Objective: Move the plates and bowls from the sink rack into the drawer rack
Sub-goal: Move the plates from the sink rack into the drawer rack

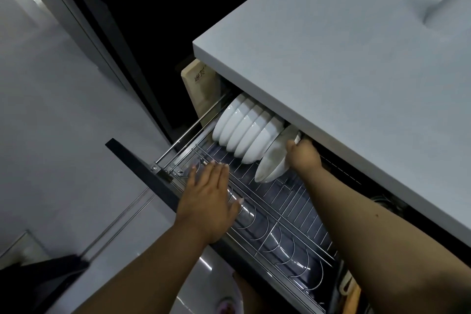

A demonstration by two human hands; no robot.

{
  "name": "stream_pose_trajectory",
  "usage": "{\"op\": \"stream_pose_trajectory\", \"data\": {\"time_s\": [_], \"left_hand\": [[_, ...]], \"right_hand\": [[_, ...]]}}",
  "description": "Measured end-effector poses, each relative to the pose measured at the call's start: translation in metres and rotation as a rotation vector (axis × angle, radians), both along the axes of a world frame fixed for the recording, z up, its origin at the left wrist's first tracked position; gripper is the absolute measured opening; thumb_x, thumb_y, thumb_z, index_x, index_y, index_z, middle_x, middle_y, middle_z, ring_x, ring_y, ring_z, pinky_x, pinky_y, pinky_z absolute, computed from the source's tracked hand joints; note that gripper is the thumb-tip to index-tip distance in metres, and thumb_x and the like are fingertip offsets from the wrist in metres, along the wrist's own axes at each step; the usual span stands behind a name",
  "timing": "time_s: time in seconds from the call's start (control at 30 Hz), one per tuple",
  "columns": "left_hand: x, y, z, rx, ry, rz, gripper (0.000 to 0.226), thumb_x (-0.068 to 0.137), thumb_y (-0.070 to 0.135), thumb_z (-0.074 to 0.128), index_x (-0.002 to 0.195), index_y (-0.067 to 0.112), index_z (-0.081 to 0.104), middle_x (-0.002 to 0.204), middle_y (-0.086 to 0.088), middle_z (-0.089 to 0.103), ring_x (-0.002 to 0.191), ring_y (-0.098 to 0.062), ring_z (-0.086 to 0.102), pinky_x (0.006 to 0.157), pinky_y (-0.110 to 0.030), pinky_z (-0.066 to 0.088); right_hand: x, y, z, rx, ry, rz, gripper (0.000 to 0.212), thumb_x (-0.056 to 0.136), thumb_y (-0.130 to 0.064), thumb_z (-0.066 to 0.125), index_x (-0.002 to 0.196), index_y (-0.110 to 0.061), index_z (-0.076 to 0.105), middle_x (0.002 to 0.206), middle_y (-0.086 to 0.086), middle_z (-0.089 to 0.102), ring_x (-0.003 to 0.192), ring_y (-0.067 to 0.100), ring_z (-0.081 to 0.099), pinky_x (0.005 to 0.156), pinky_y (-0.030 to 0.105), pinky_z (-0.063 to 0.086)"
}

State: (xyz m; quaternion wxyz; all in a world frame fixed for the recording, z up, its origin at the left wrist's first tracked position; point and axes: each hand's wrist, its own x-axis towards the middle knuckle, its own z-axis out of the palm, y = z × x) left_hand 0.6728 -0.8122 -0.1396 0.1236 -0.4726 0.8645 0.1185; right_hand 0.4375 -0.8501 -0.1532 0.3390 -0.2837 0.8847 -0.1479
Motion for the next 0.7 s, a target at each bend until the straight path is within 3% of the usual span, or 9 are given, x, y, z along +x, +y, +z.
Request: {"op": "stream_pose_trajectory", "data": {"time_s": [0.17, 0.33, 0.43, 0.53, 0.7], "left_hand": [[0.001, -0.002, -0.002, 0.022, 0.009, 0.005, 0.08, 0.09, 0.063, 0.01, 0.152, 0.013, 0.002, 0.161, -0.005, 0.01, 0.148, -0.02, -0.001, 0.119, -0.047, 0.0], [0.0, -0.002, -0.001, 0.05, 0.026, 0.015, 0.077, 0.094, 0.061, 0.021, 0.152, 0.013, 0.003, 0.16, -0.004, 0.01, 0.148, -0.02, 0.0, 0.119, -0.047, 0.003], [0.0, -0.003, -0.001, 0.064, 0.044, 0.025, 0.077, 0.094, 0.061, 0.023, 0.152, 0.014, 0.005, 0.16, -0.004, 0.012, 0.147, -0.019, 0.002, 0.12, -0.045, 0.003], [0.001, -0.003, -0.001, 0.059, 0.069, 0.027, 0.077, 0.092, 0.061, 0.024, 0.152, 0.014, 0.009, 0.159, -0.003, 0.016, 0.147, -0.019, 0.006, 0.12, -0.043, 0.005], [0.001, -0.003, 0.001, 0.087, 0.114, 0.047, 0.076, 0.095, 0.059, 0.027, 0.152, 0.015, 0.004, 0.159, -0.003, 0.014, 0.146, -0.018, 0.008, 0.119, -0.04, 0.01]], "right_hand": [[0.004, -0.009, -0.008, 0.034, 0.019, -0.04, 0.042, 0.1, -0.025, 0.033, 0.13, 0.0, 0.046, 0.132, 0.026, 0.048, 0.123, 0.039, 0.047, 0.097, 0.036, 0.04], [0.009, -0.021, -0.01, 0.047, 0.063, 0.019, 0.045, 0.1, -0.03, 0.033, 0.118, 0.006, 0.053, 0.126, 0.025, 0.055, 0.117, 0.036, 0.052, 0.091, 0.034, 0.042], [0.012, -0.028, -0.014, 0.061, 0.064, 0.08, 0.045, 0.101, -0.031, 0.03, 0.123, 0.002, 0.053, 0.128, 0.022, 0.055, 0.118, 0.036, 0.052, 0.092, 0.034, 0.041], [0.014, -0.036, -0.016, 0.088, 0.058, 0.086, 0.057, 0.102, -0.042, 0.026, 0.128, 0.003, 0.05, 0.135, 0.022, 0.05, 0.124, 0.034, 0.048, 0.099, 0.034, 0.038], [0.017, -0.043, -0.026, 0.075, 0.062, 0.058, 0.064, 0.1, -0.05, 0.026, 0.126, 0.004, 0.05, 0.132, 0.022, 0.053, 0.123, 0.034, 0.05, 0.097, 0.033, 0.038]]}}
